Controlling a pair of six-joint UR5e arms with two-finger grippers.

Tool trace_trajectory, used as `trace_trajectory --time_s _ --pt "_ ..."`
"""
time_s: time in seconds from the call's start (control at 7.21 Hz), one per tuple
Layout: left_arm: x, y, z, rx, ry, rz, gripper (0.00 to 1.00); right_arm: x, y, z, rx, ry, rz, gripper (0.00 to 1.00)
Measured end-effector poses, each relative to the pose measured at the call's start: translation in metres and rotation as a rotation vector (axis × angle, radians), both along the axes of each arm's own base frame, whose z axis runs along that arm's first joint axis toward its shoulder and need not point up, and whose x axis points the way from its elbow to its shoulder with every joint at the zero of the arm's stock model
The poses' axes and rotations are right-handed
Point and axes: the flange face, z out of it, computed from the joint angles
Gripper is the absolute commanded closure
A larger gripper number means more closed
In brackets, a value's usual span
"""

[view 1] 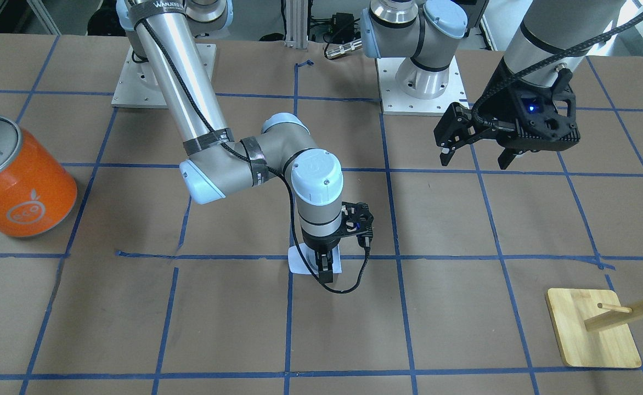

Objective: Flip cup
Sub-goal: 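Hold the cup low with the right gripper, tilting it onto its side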

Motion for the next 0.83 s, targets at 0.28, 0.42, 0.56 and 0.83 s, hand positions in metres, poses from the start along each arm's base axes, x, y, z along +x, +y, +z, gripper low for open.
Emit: trace_trajectory --time_s 0.28,0.42,0.56,0.83 --pt "0.0003 0.0008 0.0009 -0.002 -0.004 0.000 0.00 -0.0002 0.0004 -0.0006 -0.001 0.006 0.000 0.32" --pt "0.0003 0.0009 0.0011 -0.002 -0.005 -0.001 0.00 0.0003 0.0009 -0.0006 0.000 0.004 0.002 0.31" --pt "0.0005 0.0009 0.0013 -0.002 -0.006 -0.001 0.00 0.0013 0.0015 -0.0006 0.002 0.001 0.003 0.08" --pt "0.0006 0.0010 0.0012 -0.001 -0.007 -0.001 0.00 0.0032 0.0029 -0.0016 0.003 0.001 0.005 0.02"
